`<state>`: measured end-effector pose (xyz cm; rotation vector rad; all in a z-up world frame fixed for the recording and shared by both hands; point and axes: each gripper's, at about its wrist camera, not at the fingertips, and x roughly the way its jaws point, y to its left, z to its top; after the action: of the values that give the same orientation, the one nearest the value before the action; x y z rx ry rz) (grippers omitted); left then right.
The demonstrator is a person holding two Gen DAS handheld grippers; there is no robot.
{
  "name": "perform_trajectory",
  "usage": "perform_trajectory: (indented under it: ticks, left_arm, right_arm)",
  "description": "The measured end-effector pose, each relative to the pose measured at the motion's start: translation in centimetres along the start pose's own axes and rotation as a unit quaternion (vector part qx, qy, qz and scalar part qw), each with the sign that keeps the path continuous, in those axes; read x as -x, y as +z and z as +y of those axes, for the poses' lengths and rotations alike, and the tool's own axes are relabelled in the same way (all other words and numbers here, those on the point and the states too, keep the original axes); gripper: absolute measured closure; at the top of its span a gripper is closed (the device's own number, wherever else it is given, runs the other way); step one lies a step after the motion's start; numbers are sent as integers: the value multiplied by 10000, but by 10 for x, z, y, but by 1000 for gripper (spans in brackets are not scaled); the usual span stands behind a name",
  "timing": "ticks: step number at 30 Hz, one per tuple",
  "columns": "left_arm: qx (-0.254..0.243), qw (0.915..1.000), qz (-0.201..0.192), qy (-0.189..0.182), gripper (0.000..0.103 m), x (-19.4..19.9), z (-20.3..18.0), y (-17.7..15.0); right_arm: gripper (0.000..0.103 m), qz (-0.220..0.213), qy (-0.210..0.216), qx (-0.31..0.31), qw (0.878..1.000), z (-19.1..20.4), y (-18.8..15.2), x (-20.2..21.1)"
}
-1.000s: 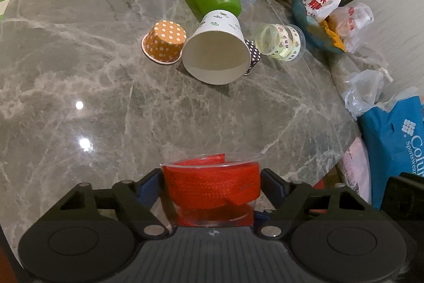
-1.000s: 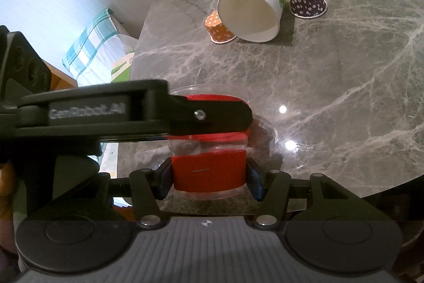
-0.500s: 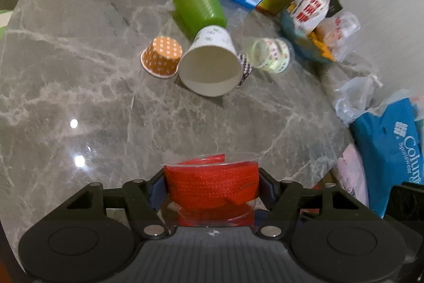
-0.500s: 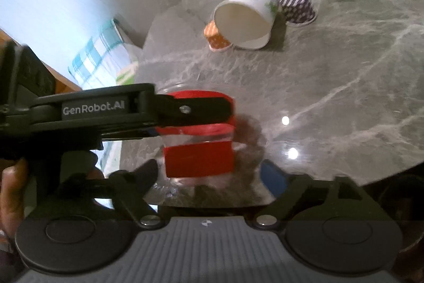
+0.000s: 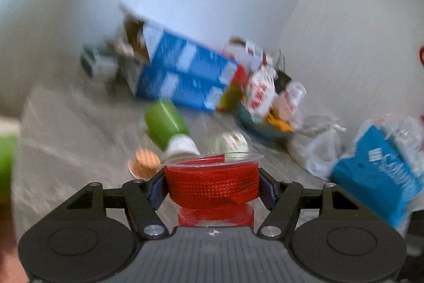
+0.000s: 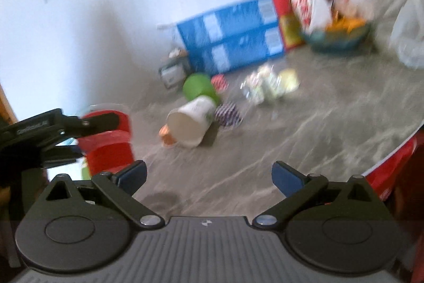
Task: Flip cup upright
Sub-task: 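Open and withdraw the right tool while the left tool lifts the cup upright, then lower the upright cup onto the table with the left tool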
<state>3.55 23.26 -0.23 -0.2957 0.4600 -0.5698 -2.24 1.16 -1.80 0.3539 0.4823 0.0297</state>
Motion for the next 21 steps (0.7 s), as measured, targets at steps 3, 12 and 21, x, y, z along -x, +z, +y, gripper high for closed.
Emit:
perform_trajectory:
  ticks: [3, 12, 21]
  left_arm:
    - [-690, 9952, -656, 243, 32, 15, -15, -12]
    - [-1637, 9595, -1911, 1267, 33, 14, -39, -59]
    - [-1879, 9449, -2107, 1659, 35, -17, -50, -106]
  right_arm:
    - [1, -280, 48, -134, 9995, -4, -5, -3]
    - [1, -676, 183, -540, 9961, -25, -31, 3]
    - [1, -606, 148, -566, 9964, -32, -49, 8]
